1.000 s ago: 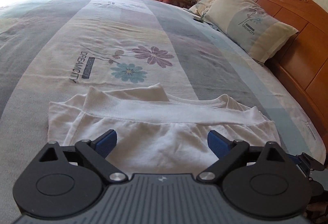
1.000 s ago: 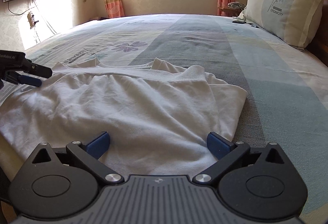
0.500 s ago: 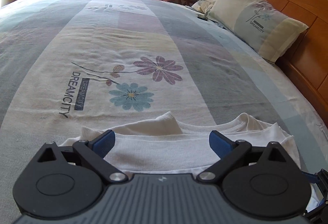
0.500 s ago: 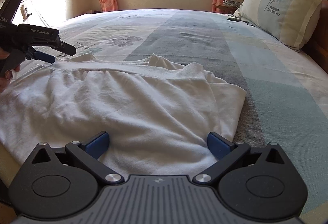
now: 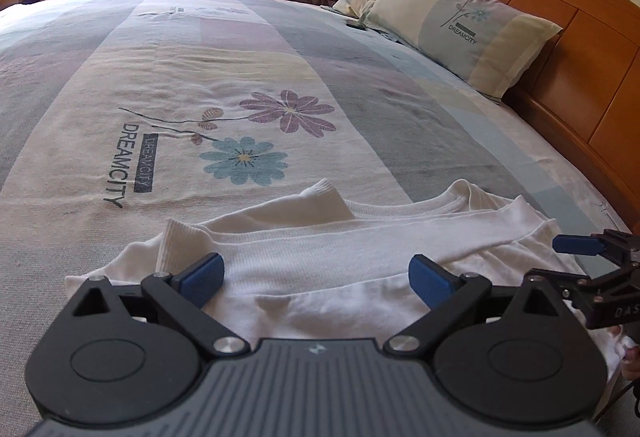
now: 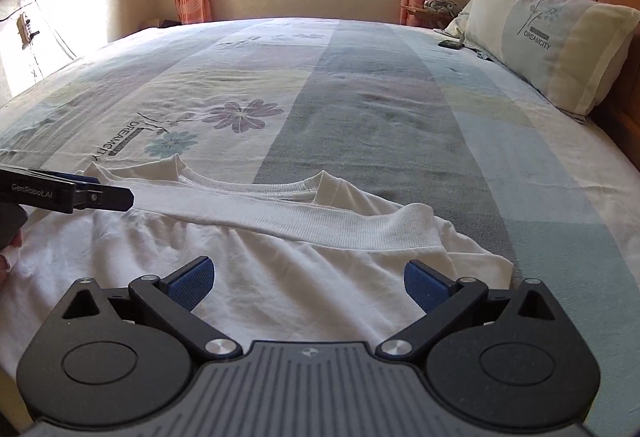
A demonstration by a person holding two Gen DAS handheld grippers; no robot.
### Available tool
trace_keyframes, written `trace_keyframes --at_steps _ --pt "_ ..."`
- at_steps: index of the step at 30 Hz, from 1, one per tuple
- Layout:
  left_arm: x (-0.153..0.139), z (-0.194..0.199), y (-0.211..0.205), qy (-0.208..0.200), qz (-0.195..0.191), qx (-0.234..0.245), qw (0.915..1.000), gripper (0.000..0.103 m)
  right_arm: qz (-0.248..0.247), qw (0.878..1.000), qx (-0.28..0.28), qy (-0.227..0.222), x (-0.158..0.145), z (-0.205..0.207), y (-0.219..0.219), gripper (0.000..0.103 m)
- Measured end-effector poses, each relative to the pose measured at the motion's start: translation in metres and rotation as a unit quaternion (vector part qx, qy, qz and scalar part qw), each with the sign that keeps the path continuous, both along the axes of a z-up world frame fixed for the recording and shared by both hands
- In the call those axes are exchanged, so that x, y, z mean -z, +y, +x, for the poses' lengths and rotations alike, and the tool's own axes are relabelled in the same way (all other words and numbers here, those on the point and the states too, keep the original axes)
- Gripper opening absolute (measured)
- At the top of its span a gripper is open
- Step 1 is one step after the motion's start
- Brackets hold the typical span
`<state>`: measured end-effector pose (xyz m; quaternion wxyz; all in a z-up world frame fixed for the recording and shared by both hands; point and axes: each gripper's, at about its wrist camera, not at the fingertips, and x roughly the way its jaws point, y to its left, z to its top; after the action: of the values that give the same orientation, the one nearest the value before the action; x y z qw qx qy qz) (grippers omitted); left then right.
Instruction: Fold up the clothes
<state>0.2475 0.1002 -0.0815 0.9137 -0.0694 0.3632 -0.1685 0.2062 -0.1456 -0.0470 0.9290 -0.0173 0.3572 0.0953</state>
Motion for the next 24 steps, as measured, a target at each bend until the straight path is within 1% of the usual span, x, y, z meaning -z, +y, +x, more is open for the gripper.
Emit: trace_keyframes --at_steps 2,4,5,6,8,11,13,15,18,21,22,24 --pt "0.000 -0.001 -0.002 -0.001 0.007 0.004 1.0000 0.099 0.014 0.999 0.024 0.023 0.016 0.021 -0.007 0.103" --pt "-0.001 -0.003 -0.003 -0.002 0.012 0.006 0.9999 0.099 0.028 0.998 0.045 0.027 0.029 0.037 -0.018 0.103" --pt "-0.001 -0.003 -0.003 -0.003 0.014 0.006 0.9999 0.099 0.040 0.998 0.047 0.018 0.029 0.039 -0.022 0.103" --pt "-0.002 -0.004 -0.003 -0.004 0.015 0.006 0.9999 0.099 0.043 0.998 0.047 0.020 0.027 0.042 -0.023 0.103" --pt "-0.004 -0.006 -0.003 -0.004 0.014 0.007 0.9999 0.099 0.032 0.998 0.048 0.031 0.021 0.043 -0.019 0.103" --pt "-0.007 -0.008 0.000 -0.008 0.012 0.007 0.9999 0.099 0.025 0.998 0.058 0.024 0.005 0.026 -0.013 0.103" --pt "-0.009 -0.009 0.002 -0.009 0.013 0.003 0.9999 0.099 0.057 0.998 0.019 0.015 -0.007 0.006 -0.003 0.103" --pt "-0.010 -0.010 0.005 -0.008 0.014 -0.002 0.9999 0.099 0.091 0.995 -0.039 0.013 -0.015 -0.012 0.013 0.103" --pt "-0.011 -0.012 0.010 -0.007 0.015 -0.008 0.9998 0.099 0.117 0.984 -0.136 0.010 -0.021 -0.031 0.046 0.103" --pt "-0.011 -0.014 0.015 -0.006 0.020 -0.014 0.9997 0.099 0.114 0.969 -0.218 0.017 -0.019 -0.039 0.084 0.103" --pt "-0.010 -0.014 0.016 -0.006 0.020 -0.016 0.9996 0.099 0.105 0.967 -0.232 0.021 -0.014 -0.039 0.095 0.103" --pt "-0.010 -0.014 0.018 -0.006 0.018 -0.016 0.9997 0.099 0.082 0.966 -0.242 0.036 0.000 -0.035 0.113 0.103"
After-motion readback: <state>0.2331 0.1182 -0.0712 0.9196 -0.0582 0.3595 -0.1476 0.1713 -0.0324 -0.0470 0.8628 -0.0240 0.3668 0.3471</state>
